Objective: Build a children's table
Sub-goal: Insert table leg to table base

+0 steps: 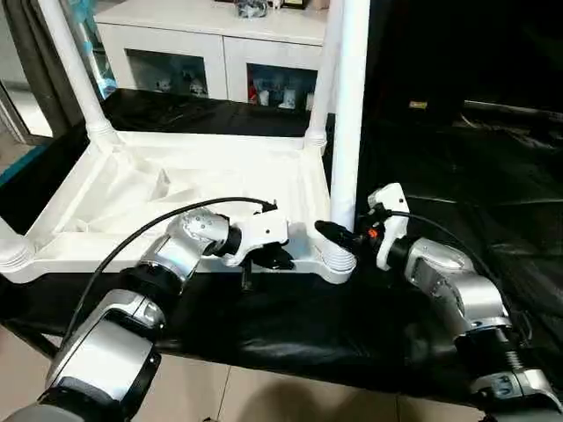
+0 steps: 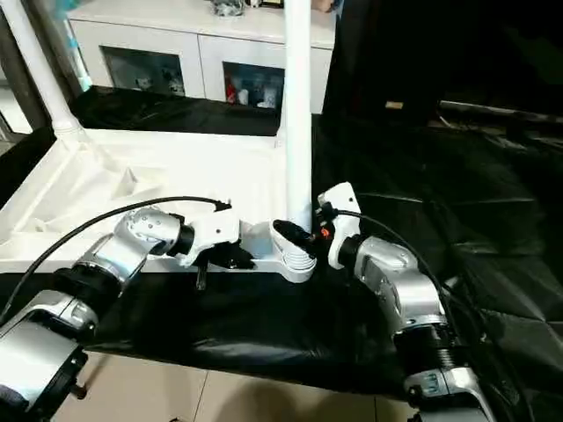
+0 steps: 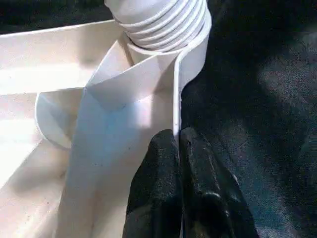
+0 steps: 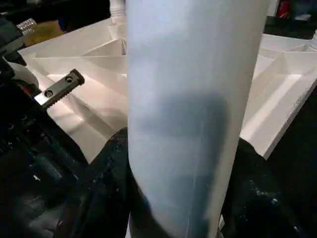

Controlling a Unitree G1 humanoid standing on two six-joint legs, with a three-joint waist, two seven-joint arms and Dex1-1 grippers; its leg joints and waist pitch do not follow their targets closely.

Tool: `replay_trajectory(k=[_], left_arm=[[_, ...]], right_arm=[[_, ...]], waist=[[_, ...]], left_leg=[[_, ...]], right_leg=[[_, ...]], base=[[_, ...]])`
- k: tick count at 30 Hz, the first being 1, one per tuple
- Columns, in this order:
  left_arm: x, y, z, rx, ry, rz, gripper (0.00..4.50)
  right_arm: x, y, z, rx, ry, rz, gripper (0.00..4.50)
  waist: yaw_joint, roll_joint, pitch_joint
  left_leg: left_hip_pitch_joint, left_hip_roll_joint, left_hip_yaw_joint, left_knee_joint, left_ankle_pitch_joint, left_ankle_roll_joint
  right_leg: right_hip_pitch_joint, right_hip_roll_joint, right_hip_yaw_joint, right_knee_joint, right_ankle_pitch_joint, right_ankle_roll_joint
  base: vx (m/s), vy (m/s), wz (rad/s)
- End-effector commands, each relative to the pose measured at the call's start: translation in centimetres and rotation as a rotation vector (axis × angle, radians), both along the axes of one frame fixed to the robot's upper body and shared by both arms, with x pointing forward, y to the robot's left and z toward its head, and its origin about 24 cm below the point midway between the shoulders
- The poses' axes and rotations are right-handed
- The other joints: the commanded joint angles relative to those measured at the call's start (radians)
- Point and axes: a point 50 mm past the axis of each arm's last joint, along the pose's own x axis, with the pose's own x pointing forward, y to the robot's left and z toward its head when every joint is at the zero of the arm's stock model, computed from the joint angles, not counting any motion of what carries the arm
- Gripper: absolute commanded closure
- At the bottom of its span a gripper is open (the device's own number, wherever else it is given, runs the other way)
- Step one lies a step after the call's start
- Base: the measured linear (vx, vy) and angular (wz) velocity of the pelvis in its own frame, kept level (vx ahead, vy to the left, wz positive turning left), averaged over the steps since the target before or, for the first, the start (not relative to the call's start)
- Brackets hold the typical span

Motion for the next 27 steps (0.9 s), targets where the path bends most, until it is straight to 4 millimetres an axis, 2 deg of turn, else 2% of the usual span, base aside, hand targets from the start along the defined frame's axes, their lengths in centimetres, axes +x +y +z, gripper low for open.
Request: replay_trajectory(k=[1,2,4,8,10,12,16,19,27], left_arm=[[-0.5,0.6,-1.6,0.063,0.079,0.020,3.92],[-0.5,0.7,-1.6,0.068,0.083,0.016,3.92],[-0.5,0.7,-1.5,0.072,0.085,0.014,3.73],[-0.2,0.7,-1.3,0.040,0.101,0.027,3.58],[-0.1,0.8,-1.3,0.039,0.112,0.033,3.58],[0.0,0.9,-1.3,0.055,0.103,0.035,3.86],[0.4,0.5,-0.6,0.004,0.086,0.038,3.96],[0.5,0.1,0.0,-0.059,0.091,0.016,4.14],[0.3,-0.2,0.0,-0.090,0.090,-0.009,4.14]], right_arm=[[0.1,-0.5,-0.1,0.010,-0.007,-0.027,2.62],[0.1,-0.5,-0.2,0.012,-0.008,-0.027,2.62],[0.0,-0.5,-0.2,0.014,-0.008,-0.028,2.62],[-0.1,-0.4,-0.3,0.026,-0.011,-0.027,2.62],[-0.1,-0.4,-0.3,0.027,-0.012,-0.026,2.62],[-0.1,-0.4,-0.3,0.027,-0.013,-0.023,2.62],[-0.2,-0.4,-0.3,0.028,-0.015,-0.023,2.62],[-0.2,-0.4,-0.3,0.030,-0.015,-0.023,2.62],[-0.2,-0.3,-0.4,0.030,-0.014,-0.019,2.62]], waist=[[0.005,-0.004,-0.049],[0.005,0.004,-0.049],[0.004,-0.001,-0.051],[0.003,0.003,-0.052],[0.004,0.002,-0.052],[0.003,0.003,-0.050],[0.003,0.004,-0.049],[0.006,0.006,-0.052],[0.006,0.010,-0.057]], left_leg=[[0.004,0.078,-0.037,-0.076,-0.176,0.047],[0.004,0.077,-0.038,-0.075,-0.177,0.048],[0.003,0.078,-0.037,-0.076,-0.174,0.050],[0.002,0.081,-0.038,-0.077,-0.164,0.053],[0.004,0.079,-0.037,-0.076,-0.170,0.053],[0.004,0.080,-0.038,-0.078,-0.180,0.052],[0.005,0.079,-0.038,-0.078,-0.191,0.049],[0.003,0.082,-0.038,-0.078,-0.172,0.052],[0.002,0.087,-0.036,-0.080,-0.128,0.068]], right_leg=[[0.043,-0.128,0.073,-0.105,-0.405,-0.119],[0.042,-0.128,0.073,-0.106,-0.404,-0.120],[0.043,-0.126,0.073,-0.105,-0.388,-0.120],[0.045,-0.127,0.074,-0.099,-0.329,-0.146],[0.045,-0.127,0.074,-0.100,-0.332,-0.150],[0.044,-0.126,0.073,-0.102,-0.342,-0.151],[0.044,-0.127,0.073,-0.107,-0.378,-0.143],[0.045,-0.129,0.075,-0.101,-0.330,-0.156],[0.051,-0.131,0.076,-0.085,-0.173,-0.206]], base=[[0.000,0.000,0.00],[0.000,0.000,0.00],[0.000,0.000,0.00],[0.000,0.000,0.00],[0.000,0.000,0.00],[0.000,0.000,0.00],[0.000,0.000,0.00],[0.000,0.000,0.00],[0.000,0.000,0.00]])
